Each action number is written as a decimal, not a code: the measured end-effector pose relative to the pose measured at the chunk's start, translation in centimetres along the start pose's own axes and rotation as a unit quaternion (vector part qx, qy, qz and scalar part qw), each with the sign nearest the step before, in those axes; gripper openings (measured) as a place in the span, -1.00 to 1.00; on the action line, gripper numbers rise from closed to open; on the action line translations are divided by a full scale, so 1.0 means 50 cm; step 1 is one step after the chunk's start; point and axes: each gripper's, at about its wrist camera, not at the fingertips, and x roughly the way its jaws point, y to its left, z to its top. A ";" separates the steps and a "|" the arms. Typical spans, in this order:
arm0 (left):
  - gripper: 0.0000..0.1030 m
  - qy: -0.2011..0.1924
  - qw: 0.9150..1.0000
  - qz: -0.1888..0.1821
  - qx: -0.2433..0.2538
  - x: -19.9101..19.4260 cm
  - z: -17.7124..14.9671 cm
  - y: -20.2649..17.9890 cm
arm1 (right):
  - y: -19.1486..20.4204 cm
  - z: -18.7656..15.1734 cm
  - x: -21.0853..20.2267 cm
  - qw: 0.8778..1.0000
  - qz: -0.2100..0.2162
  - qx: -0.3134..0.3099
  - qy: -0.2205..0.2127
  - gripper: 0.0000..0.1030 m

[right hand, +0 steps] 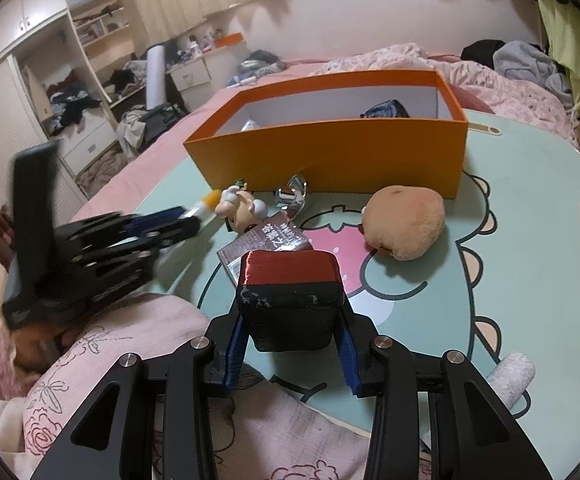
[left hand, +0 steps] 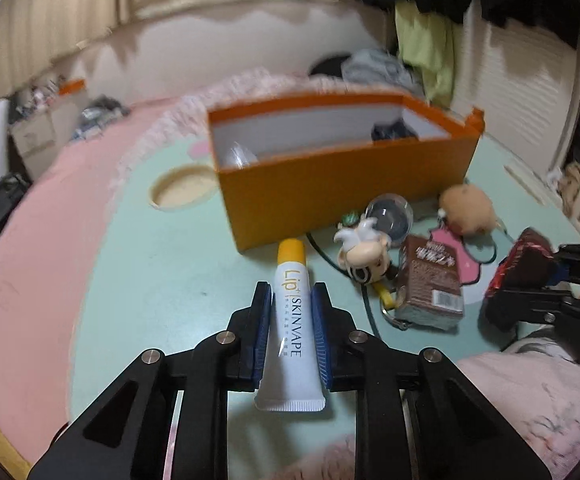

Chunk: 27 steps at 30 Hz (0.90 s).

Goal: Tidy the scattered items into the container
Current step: 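Grasp the red-topped black cube with the right gripper while the left gripper grasps the yellow-capped white tube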

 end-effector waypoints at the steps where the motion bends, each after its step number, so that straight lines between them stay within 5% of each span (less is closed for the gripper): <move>1: -0.58 -0.013 1.000 0.004 0.001 -0.014 -0.003 -0.002 | -0.003 0.000 0.000 1.000 -0.001 0.003 -0.001 -0.25; 6: -0.58 -0.050 0.999 0.006 0.018 -0.046 -0.003 -0.020 | -0.011 0.002 -0.001 1.000 0.001 0.013 -0.002 -0.25; 16: -0.52 -0.029 1.000 0.000 -0.010 -0.029 0.002 0.003 | -0.012 0.003 -0.001 1.000 0.002 0.013 0.000 -0.25; 27: -0.25 0.044 0.997 -0.037 -0.054 0.011 -0.008 0.038 | -0.011 0.004 0.002 1.000 0.003 0.014 0.003 -0.25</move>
